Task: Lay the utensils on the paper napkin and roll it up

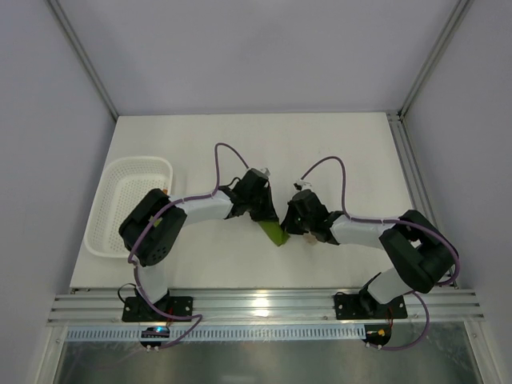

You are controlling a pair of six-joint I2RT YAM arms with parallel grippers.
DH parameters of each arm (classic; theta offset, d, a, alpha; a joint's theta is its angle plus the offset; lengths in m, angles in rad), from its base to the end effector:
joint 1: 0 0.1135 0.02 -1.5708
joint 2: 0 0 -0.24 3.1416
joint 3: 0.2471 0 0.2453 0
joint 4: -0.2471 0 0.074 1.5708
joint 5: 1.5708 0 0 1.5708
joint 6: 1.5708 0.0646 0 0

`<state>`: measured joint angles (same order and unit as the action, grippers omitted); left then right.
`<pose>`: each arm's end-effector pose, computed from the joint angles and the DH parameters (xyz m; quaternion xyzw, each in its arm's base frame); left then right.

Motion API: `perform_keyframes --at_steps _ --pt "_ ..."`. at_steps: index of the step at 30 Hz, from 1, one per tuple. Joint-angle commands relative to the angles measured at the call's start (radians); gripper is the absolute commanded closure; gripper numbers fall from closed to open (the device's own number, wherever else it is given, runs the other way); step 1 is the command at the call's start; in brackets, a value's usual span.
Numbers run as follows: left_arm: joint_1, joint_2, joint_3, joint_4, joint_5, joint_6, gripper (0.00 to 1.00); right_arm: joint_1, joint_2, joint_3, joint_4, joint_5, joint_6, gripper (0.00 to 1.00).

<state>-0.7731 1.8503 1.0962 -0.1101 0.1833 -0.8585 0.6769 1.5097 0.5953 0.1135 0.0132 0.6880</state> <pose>0.2709 -0.2807 0.1205 -0.0082 0.9348 -0.3098 0.1736 0.2301 0.1838 0.1017 0.0076 0.9268 0.2321 0.2953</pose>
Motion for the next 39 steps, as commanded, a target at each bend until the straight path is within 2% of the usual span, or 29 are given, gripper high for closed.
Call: perform_keyframes --at_steps 1,16,23,31,39 --pt "-0.006 -0.026 0.018 -0.013 -0.008 0.032 1.00 0.033 -0.020 -0.015 0.057 -0.053 0.025 0.96" --pt "-0.006 -0.011 0.030 -0.039 -0.010 0.049 1.00 0.061 -0.052 -0.048 0.092 -0.070 0.048 0.96" --pt "-0.006 0.003 0.044 -0.051 -0.004 0.058 1.00 0.061 -0.146 -0.069 0.025 -0.033 0.028 0.96" --pt "-0.006 0.010 0.054 -0.060 -0.005 0.062 1.00 0.067 -0.287 -0.104 0.020 -0.097 0.018 0.96" --pt "-0.006 0.023 0.060 -0.060 -0.002 0.061 1.00 0.067 -0.198 -0.088 0.095 -0.153 0.018 0.96"
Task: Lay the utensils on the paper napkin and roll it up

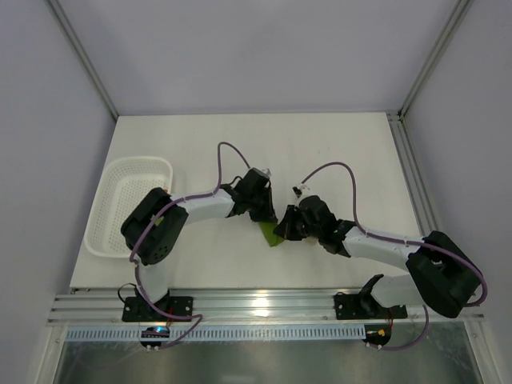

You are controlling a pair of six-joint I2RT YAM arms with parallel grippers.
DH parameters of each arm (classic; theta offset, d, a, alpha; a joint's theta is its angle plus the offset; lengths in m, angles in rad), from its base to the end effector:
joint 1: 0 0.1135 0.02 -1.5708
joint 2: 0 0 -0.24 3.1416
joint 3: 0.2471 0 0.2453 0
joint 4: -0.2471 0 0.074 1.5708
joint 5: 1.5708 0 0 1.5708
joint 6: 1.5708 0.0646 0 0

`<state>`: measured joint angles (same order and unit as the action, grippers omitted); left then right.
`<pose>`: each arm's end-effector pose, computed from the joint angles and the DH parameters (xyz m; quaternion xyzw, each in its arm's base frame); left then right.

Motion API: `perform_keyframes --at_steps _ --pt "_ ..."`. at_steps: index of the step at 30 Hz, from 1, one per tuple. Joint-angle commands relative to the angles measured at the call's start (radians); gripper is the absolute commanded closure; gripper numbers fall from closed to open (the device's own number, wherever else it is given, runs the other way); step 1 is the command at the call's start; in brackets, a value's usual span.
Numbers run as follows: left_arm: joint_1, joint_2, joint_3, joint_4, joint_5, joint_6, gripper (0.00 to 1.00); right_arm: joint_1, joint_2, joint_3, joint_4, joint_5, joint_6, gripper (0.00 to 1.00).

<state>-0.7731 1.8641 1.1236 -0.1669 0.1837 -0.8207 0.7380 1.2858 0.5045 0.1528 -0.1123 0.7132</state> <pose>0.2710 -0.2809 0.1187 0.0075 0.9419 -0.2925 0.1646 0.1989 0.1907 0.1377 -0.0365 0.8893 0.3381 0.3059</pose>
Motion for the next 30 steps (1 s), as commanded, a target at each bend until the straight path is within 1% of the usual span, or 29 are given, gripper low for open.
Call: perform_keyframes --at_steps 1,7,11,18,20,22,23,25,26,30 --pt "-0.006 0.009 0.035 -0.003 -0.004 0.023 1.00 0.006 0.050 0.011 0.063 -0.026 -0.009 0.96" --pt "-0.006 0.020 0.047 -0.005 0.002 0.025 1.00 0.006 0.112 0.037 0.062 -0.001 -0.020 0.96" --pt "-0.006 0.020 0.053 -0.008 0.002 0.028 1.00 0.011 0.109 0.031 0.019 0.063 -0.015 0.96" --pt "-0.006 0.030 0.073 -0.022 -0.007 0.032 1.00 0.015 0.116 0.029 -0.056 0.115 -0.001 0.96" --pt "-0.006 0.035 0.084 -0.028 -0.018 0.034 1.00 0.017 0.115 0.026 -0.070 0.158 0.006 0.96" --pt "-0.006 0.037 0.088 -0.039 -0.038 0.035 0.96 0.018 0.116 0.019 -0.071 0.169 0.014 0.96" --pt "-0.006 0.035 0.097 -0.043 -0.043 0.038 0.87 0.020 0.118 0.013 -0.071 0.171 0.020 0.96" --pt "-0.006 0.027 0.102 -0.052 -0.081 0.040 0.76 0.023 0.124 0.006 -0.070 0.174 0.023 0.96" --pt "-0.006 0.012 0.104 -0.063 -0.088 0.041 0.67 0.026 0.129 0.000 -0.064 0.177 0.029 0.96" --pt "-0.006 -0.029 0.113 -0.085 -0.136 0.057 0.60 0.029 0.159 0.000 -0.053 0.174 0.034 0.96"
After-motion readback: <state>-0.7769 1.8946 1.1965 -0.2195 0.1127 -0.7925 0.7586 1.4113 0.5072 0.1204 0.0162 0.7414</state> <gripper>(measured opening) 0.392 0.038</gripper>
